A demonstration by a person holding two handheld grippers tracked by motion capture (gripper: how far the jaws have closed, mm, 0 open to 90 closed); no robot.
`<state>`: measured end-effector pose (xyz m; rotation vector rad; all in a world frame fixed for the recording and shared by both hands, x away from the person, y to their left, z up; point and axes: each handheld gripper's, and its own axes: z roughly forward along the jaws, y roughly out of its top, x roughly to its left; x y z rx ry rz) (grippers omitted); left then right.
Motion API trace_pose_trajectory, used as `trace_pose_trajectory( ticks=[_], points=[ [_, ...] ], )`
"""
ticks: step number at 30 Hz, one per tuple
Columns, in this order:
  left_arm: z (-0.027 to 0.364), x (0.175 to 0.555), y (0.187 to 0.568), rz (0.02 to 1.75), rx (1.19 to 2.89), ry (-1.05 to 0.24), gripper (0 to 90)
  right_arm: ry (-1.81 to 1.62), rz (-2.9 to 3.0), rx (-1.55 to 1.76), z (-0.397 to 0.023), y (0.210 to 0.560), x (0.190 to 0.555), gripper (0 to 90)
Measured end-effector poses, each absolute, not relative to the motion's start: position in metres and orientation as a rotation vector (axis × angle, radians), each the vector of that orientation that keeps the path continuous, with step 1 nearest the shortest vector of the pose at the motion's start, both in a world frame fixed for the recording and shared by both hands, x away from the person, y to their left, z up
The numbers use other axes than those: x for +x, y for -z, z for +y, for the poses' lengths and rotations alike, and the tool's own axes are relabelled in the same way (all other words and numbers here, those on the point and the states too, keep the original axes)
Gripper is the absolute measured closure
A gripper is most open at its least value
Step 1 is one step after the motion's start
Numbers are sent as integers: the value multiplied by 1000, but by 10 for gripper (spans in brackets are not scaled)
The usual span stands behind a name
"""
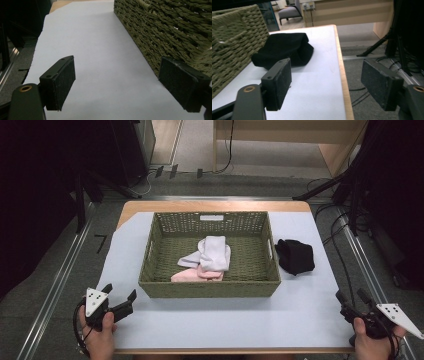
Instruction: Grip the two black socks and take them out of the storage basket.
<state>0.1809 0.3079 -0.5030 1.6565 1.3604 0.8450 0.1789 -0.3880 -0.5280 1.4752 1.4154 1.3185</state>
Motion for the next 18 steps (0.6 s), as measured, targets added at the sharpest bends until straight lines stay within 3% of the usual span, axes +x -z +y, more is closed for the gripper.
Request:
trace_pose_trajectory(
  ticks=[18],
  points=[
    [308, 182, 503, 1364, 1665, -833, 158, -1389, 1351, 1457, -390, 532, 171, 229]
  ],
)
